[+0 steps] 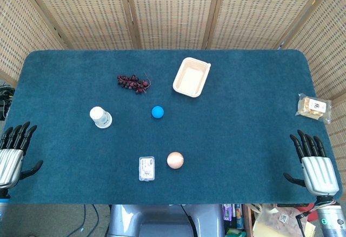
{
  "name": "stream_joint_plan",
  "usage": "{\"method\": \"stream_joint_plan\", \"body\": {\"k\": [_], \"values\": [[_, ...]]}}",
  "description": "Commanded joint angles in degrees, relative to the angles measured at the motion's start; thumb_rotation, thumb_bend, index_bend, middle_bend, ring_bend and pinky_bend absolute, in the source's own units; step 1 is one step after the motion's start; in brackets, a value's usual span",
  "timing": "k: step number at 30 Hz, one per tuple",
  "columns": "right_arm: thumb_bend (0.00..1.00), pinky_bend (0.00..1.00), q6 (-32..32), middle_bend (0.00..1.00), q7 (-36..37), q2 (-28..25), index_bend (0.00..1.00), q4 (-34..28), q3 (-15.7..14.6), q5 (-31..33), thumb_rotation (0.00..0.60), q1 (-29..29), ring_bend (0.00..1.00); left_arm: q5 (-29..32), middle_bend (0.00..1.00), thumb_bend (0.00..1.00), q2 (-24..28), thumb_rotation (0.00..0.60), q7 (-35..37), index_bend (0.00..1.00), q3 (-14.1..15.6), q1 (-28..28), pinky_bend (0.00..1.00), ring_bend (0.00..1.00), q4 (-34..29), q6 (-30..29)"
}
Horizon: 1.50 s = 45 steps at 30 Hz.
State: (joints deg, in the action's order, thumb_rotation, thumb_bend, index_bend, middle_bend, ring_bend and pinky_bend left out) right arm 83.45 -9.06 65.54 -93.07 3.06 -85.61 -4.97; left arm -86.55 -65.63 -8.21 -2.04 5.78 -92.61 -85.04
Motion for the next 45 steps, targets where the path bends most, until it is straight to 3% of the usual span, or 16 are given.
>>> {"method": "stream_joint_plan", "body": {"k": [1, 13, 17, 24, 30, 34, 45], "values": [[0.09, 0.0, 0.2, 0.0, 0.1, 0.0, 0.0, 0.0, 0.0, -0.1, 0.6, 0.0, 0.0, -0.1, 0.0, 0.26, 0.0, 0.6, -0.2, 0.0, 0.1, 0.0, 0.0, 0.0, -0.1, -0.1], [0.09, 0.0, -0.1, 0.0, -0.6, 0.3, 0.0, -0.2, 0.0, 0.3, 0.6, 0.0, 0.0, 2.1, 0.0, 0.26, 1.0, 0.6, -1.8, 0.0, -2.1, 2.7, 0.0, 0.0, -1.5, 3.1], [0.09, 0.0, -0.2, 0.0, -0.6, 0.4, 0.0, -0.2, 0.1, 0.4, 0.6, -0.1, 0.0, 4.3, 0.0, 0.26, 2.8, 0.6, -3.8, 0.07, -4.0, 5.4, 0.0, 0.0, -3.5, 6.6], [0.09, 0.0, -0.1, 0.0, -0.8, 0.5, 0.0, -0.3, 0.0, 0.3, 0.6, -0.1, 0.0, 15.9, 0.0, 0.26, 7.7, 0.6, -8.6, 0.19, -8.9, 13.7, 0.0, 0.0, -9.0, 20.2], [0.09, 0.0, -0.5, 0.0, -0.7, 0.6, 0.0, -0.2, -0.1, 0.3, 0.6, -0.3, 0.0, 27.5, 0.0, 0.26, 9.6, 0.6, -13.2, 0.22, -11.9, 19.8, 0.0, 0.0, -11.3, 27.3], [0.09, 0.0, -0.5, 0.0, -0.6, 1.0, 0.0, 0.0, -0.2, -0.3, 0.6, -0.4, 0.0, 36.9, 0.0, 0.25, 9.1, 0.6, -19.1, 0.24, -12.4, 25.0, 0.0, 0.0, -11.2, 31.1], [0.09, 0.0, -0.5, 0.0, 0.8, 1.3, 0.0, 0.9, -0.1, -0.3, 0.6, -0.6, 0.0, 59.2, 0.0, 0.25, 4.9, 0.6, -33.3, 0.27, -10.4, 37.9, 0.0, 0.0, -8.1, 32.9]]}}
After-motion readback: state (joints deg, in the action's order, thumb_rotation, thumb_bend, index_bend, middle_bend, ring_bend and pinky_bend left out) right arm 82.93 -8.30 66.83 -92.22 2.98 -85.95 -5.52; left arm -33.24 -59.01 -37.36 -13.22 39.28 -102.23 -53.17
